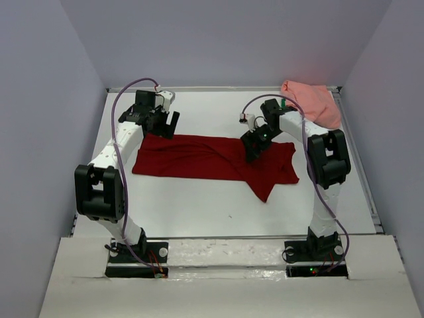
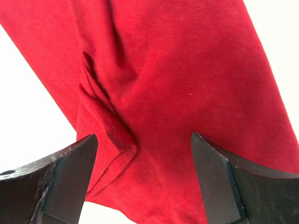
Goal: Fold and stack the t-shirts
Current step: Fold the other side of the tshirt into a rectangle
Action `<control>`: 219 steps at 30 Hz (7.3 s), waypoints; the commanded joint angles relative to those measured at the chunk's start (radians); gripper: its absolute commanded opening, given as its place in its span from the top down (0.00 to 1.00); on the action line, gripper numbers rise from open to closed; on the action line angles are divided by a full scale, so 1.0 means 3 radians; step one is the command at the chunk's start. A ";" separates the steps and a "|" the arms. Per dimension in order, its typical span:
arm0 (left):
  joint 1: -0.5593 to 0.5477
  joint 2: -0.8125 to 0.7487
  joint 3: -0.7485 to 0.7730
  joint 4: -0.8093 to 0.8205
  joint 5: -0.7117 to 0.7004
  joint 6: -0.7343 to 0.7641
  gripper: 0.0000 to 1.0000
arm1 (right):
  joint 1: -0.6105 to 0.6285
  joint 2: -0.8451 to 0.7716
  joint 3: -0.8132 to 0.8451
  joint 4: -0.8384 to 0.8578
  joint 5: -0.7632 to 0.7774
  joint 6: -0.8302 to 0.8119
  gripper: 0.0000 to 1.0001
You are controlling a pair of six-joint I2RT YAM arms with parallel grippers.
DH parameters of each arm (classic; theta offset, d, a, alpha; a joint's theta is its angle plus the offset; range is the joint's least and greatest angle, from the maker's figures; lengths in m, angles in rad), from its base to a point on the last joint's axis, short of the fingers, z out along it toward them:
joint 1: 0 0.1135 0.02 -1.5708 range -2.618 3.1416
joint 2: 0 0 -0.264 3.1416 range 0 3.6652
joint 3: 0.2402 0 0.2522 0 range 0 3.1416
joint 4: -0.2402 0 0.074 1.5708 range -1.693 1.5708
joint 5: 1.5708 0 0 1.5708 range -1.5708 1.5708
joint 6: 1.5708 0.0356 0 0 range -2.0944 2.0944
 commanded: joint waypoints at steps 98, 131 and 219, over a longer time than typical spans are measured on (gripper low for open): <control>-0.0108 -0.0130 -0.0013 -0.0014 0.0000 0.0018 0.01 | 0.0219 -0.0353 0.0259 -0.0732 -0.0244 -0.0178 0.45; -0.0252 0.0038 0.0043 -0.0045 0.0143 0.0039 0.01 | 0.0219 -0.1714 -0.1522 -0.1018 0.0181 0.0052 0.49; -0.0369 -0.0509 -0.0202 0.0144 0.0072 0.0003 0.01 | 0.0623 -0.0957 -0.0965 -0.1018 0.0728 0.0420 1.00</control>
